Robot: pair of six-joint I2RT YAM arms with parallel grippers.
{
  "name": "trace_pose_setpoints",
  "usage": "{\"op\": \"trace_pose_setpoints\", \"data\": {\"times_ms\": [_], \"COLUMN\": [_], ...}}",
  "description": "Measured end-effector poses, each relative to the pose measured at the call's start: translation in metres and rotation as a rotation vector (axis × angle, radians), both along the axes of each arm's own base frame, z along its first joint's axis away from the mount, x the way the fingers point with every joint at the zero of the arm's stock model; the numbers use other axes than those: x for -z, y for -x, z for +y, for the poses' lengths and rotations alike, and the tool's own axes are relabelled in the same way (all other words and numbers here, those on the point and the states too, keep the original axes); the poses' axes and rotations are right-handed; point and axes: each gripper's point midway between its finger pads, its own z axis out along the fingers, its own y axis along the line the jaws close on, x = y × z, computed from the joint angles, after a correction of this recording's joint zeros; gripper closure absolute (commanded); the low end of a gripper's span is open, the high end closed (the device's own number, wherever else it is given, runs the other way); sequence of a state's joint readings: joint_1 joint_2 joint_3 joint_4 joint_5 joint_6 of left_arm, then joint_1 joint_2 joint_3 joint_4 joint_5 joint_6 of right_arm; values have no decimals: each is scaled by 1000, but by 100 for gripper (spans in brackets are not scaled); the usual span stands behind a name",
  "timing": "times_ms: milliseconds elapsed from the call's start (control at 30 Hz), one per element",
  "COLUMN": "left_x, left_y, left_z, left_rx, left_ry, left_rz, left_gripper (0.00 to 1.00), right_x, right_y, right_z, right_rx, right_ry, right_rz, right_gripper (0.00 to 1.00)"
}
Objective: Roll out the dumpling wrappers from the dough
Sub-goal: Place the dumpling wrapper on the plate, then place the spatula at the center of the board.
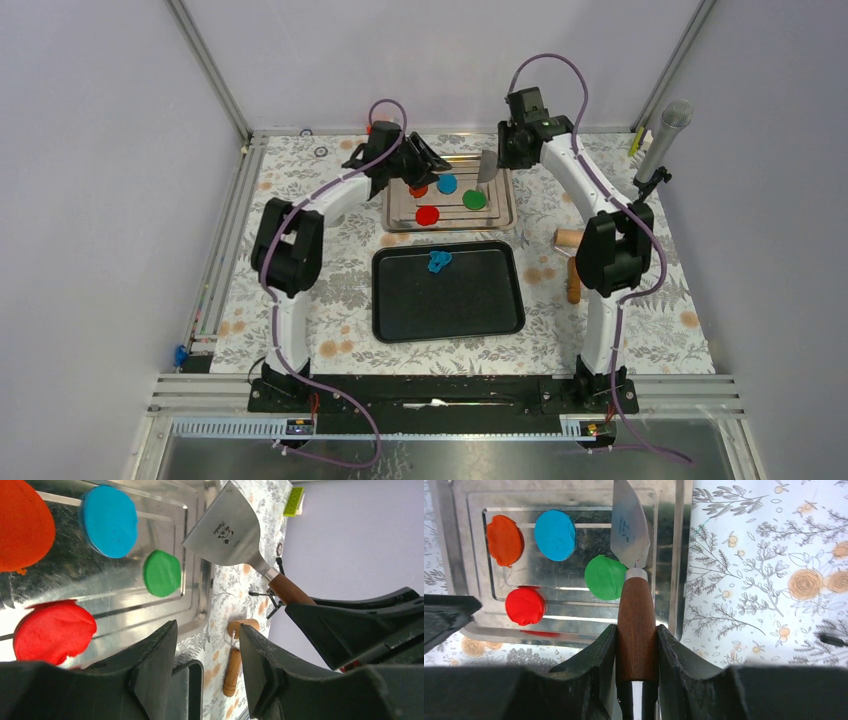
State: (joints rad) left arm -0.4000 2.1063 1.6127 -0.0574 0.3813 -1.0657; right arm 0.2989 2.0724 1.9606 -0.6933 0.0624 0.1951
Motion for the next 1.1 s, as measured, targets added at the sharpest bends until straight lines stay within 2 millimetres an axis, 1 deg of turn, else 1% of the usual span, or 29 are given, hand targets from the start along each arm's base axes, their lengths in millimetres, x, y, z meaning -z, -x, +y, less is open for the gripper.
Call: {"op": "trace_pose_setpoints", "data": {"times_ms": [100,167,300,400,467,500,567,700,733,800,867,933,1000,1067,1100], "left_x": [-25,-33,-34,-30,-30,-33,-41,-65,-71,-76,-73,-66,-55,-46,-43], "left_y": [10,20,47,73,89,99,112,139,148,162,183,203,224,241,246], "left_z": [7,14,31,49,62,71,83,109,116,126,139,152,166,178,182], "left_rx": [10,14,18,6,-9,-22,-38,-73,-81,-91,-102,-121,-149,-173,-180], "left_ry": [-23,-43,-105,-163,-200,-221,-252,-308,-321,-335,-349,-358,-369,-380,-388], "left_rz": [-52,-69,-66,-51,-50,-58,-78,-149,-170,-197,-217,-233,-243,-247,-244], "left_gripper": [48,47,44,39,37,36,35,33,32,30,25,22,22,22,21], "right_x": [-18,-35,-67,-78,-79,-79,-80,-92,-95,-97,-96,-89,-77,-64,-59], "right_y": [8,18,33,53,75,86,110,139,147,157,169,179,193,209,215], "right_z": [-6,-11,-21,-32,-41,-46,-56,-67,-71,-74,-78,-82,-87,-91,-93], "right_rx": [21,37,69,94,114,125,146,179,192,205,222,242,265,291,303], "right_ry": [-21,-40,-77,-107,-126,-135,-152,-185,-192,-202,-211,-215,-220,-228,-231], "right_rz": [-36,-66,-144,-200,-227,-240,-261,-331,-347,-361,-358,-349,-330,-303,-291], "right_gripper": [100,100,100,100,100,100,100,100,100,100,100,100,100,100,100]}}
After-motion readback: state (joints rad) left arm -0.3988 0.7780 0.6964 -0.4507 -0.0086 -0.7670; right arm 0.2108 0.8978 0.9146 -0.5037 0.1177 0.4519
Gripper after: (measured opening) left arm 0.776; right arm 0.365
